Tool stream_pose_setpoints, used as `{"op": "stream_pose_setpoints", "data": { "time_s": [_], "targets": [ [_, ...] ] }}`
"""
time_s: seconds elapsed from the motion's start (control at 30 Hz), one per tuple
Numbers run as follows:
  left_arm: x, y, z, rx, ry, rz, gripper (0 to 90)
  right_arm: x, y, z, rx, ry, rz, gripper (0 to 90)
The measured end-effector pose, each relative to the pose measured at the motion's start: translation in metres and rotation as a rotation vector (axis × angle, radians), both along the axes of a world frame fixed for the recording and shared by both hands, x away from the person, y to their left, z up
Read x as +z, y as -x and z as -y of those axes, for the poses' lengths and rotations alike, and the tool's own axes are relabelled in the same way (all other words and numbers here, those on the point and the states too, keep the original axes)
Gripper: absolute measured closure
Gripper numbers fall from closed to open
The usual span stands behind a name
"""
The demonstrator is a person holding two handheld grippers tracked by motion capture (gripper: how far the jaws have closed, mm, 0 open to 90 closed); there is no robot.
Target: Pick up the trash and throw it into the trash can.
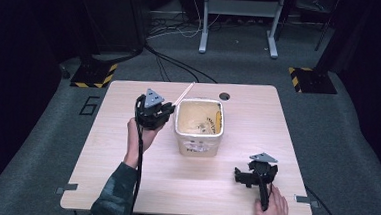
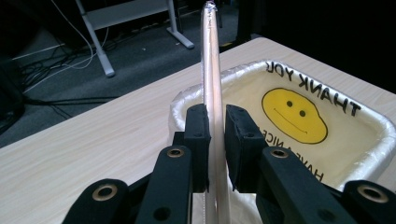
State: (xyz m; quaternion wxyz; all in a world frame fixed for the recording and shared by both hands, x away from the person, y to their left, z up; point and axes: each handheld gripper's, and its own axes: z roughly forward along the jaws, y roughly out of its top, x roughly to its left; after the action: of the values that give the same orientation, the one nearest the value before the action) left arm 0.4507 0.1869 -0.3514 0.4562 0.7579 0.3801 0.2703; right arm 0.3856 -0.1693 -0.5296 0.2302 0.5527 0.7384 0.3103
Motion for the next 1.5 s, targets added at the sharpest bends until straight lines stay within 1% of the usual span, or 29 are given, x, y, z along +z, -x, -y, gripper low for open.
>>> {"op": "stream_pose_setpoints", "data": {
  "time_s": [0.37,0.6,0.73,0.83,0.87,1.03,1.07,1.13,1.17,1.43,1.5],
  "targets": [
    [0.003,-0.009,0.012,-0.024,-0.011,0.0,79.4,0.0,0.0,0.0,0.0,0.0,0.0,0.0],
    [0.004,-0.013,0.02,-0.036,-0.009,-0.006,79.4,0.0,0.0,0.0,-0.006,-0.004,0.002,0.0],
    [0.005,-0.015,0.028,-0.047,-0.009,-0.003,79.4,0.0,0.0,0.0,-0.002,-0.001,0.001,0.0],
    [0.004,-0.018,0.035,-0.063,-0.023,-0.001,79.5,0.0,0.0,0.0,0.001,-0.001,0.0,0.0],
    [0.004,-0.018,0.035,-0.063,-0.023,-0.001,79.4,0.0,0.0,0.0,0.0,0.0,0.0,0.0],
    [0.002,-0.023,0.046,-0.078,-0.028,-0.006,79.5,0.0,0.0,0.0,0.0,-0.002,0.002,0.0],
    [0.002,-0.025,0.051,-0.083,-0.022,-0.008,79.4,0.0,0.0,0.0,0.002,0.0,0.001,0.0],
    [0.001,-0.026,0.053,-0.088,-0.028,-0.007,79.5,0.0,0.0,0.0,0.001,0.001,0.001,0.0],
    [0.001,-0.027,0.058,-0.095,-0.027,-0.01,79.4,0.0,0.0,0.0,0.002,0.002,0.001,0.0],
    [0.003,-0.034,0.07,-0.111,-0.031,-0.009,79.4,0.0,0.0,0.0,0.002,0.0,0.001,0.0],
    [0.002,-0.037,0.076,-0.116,-0.031,-0.007,79.4,0.0,0.0,0.0,0.002,0.0,0.001,0.0]
  ]
}}
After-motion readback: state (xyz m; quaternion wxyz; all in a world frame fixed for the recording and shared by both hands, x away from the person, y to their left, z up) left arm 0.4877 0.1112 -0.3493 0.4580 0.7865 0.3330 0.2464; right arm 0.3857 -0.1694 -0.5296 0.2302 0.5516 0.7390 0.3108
